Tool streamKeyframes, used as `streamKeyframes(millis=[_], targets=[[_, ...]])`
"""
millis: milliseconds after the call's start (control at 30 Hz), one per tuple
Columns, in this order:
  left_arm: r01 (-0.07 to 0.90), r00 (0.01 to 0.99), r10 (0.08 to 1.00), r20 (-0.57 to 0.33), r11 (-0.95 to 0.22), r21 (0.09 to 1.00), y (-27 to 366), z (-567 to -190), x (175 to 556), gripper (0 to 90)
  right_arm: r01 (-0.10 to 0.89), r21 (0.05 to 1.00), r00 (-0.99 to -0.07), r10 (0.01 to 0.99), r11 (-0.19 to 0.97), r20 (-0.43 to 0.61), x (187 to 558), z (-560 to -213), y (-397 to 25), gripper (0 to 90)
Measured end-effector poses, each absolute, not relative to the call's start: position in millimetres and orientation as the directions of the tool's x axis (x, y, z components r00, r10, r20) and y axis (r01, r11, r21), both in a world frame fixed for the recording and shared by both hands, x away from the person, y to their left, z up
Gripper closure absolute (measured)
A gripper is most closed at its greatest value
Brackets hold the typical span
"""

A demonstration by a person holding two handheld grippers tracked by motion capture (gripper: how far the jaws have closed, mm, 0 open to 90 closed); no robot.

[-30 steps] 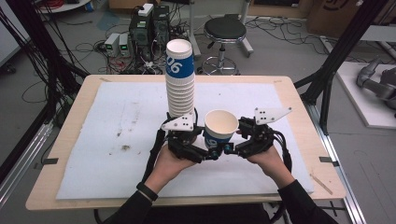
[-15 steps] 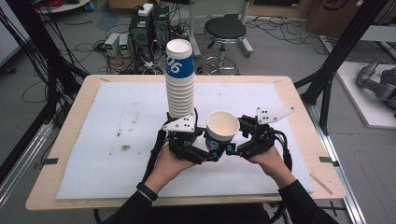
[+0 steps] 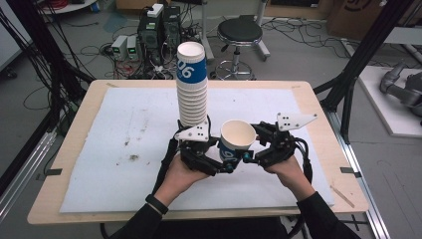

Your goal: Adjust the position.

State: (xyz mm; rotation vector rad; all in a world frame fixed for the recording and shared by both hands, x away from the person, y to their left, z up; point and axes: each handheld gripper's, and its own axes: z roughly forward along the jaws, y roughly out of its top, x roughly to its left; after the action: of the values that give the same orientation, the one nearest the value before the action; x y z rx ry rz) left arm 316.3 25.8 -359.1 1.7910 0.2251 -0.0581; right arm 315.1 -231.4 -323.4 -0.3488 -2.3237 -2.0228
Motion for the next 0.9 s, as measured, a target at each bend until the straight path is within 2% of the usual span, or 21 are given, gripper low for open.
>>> streamKeyframes(millis=[167,300,433,667,900], targets=[[0.18,0.981,0.114,-0.159,-0.208,0.961,26.0,-358.8,316.1,28.8,0.196,0.974,-0.974,0.139,0.116,0.179,315.1,-323.2,-232.0,19.8],[0.187,0.979,0.111,-0.168,-0.196,0.963,24.1,-357.9,314.9,21.8,0.198,0.973,-0.973,0.143,0.12,0.181,315.1,-323.5,-232.0,20.0],[0.196,0.978,0.108,-0.179,-0.181,0.964,24.4,-356.6,315.2,19.7,0.197,0.973,-0.974,0.143,0.125,0.178,315.2,-324.3,-231.4,20.1],[0.203,0.975,0.122,-0.184,-0.165,0.965,25.7,-354.9,315.0,19.7,0.192,0.971,-0.975,0.142,0.139,0.173,314.5,-325.9,-228.3,20.2],[0.193,0.977,0.122,-0.173,-0.171,0.966,26.8,-354.4,314.4,26.5,0.192,0.971,-0.976,0.136,0.145,0.173,313.9,-326.7,-226.2,20.3]])
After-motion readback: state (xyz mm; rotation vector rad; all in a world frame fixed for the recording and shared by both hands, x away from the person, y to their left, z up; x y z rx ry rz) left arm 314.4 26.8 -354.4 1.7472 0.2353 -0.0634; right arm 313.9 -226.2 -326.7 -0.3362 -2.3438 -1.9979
